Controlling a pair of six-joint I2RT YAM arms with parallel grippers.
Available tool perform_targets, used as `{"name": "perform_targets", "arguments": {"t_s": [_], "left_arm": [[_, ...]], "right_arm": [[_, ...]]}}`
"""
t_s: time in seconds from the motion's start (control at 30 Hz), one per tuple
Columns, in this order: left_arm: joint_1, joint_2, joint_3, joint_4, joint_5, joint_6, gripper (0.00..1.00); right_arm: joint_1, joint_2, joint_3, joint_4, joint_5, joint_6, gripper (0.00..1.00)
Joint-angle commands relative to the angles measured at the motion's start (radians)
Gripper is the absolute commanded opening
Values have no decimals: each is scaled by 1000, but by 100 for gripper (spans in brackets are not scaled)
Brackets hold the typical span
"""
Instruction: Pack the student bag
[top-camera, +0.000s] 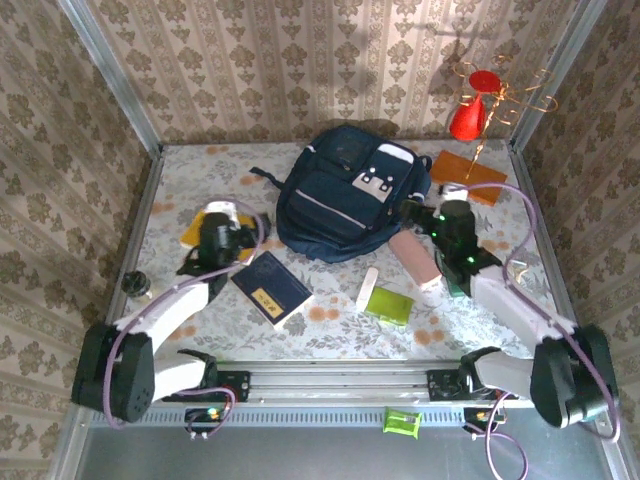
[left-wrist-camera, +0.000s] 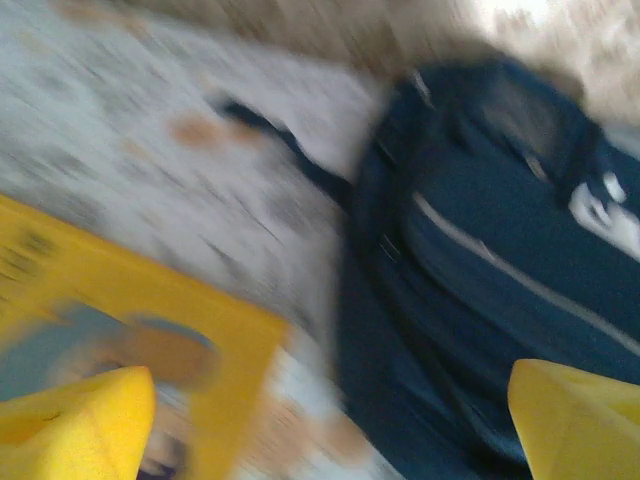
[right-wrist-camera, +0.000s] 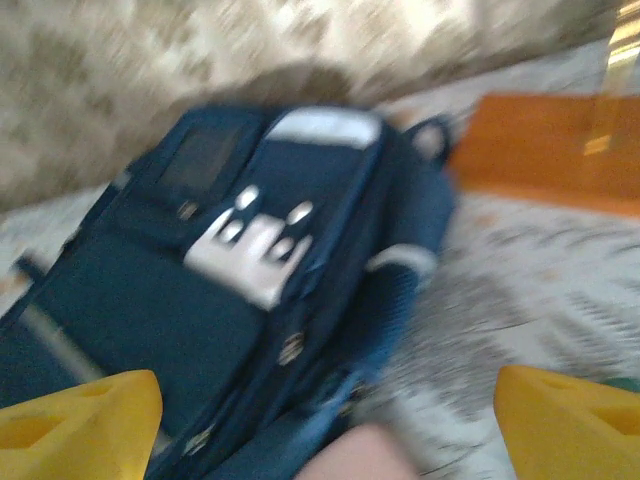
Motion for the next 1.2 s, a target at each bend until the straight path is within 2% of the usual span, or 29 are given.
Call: {"name": "perform_targets", "arguments": {"t_s": [0.0,0.17,0.3,0.53,0.57,0.63,0.7,0.8,0.97,1.03,1.17], "left_arm": [[-107,115,106,-135,-2,-191,93],[-168,293,206,-116,56,-249,91],[-182,400,249,-54,121,-283,84],[-185,475,233,24,110,-319,70],[-183,481,232,33,113,-317,64],[-179,480,233,39,117,-296,51],[-169,473,222,45,116,-278,39],[-143,461,208,52,126,-266,32],[-97,457,207,52,160,-242,32],[-84,449,211,40,159,-226,34],[-48,425,206,26,155,-202,40]], "right_arm": [[11,144,98,-129,-104,48,89],[-57,318,220,-191,-80,72,89],[-173,449,294,-203,-232,121,85],[-223,635,419,-232,-379,135,76],[-228,654,428,-228,-392,144,74],[-241,680,431,-194,-430,176,68],[-261,703,419,-122,-503,226,55],[-269,718,411,-44,-599,281,36],[-267,636,321,148,-719,408,11],[-263,582,266,255,-767,475,7],[-230,490,186,388,-803,577,5]]}}
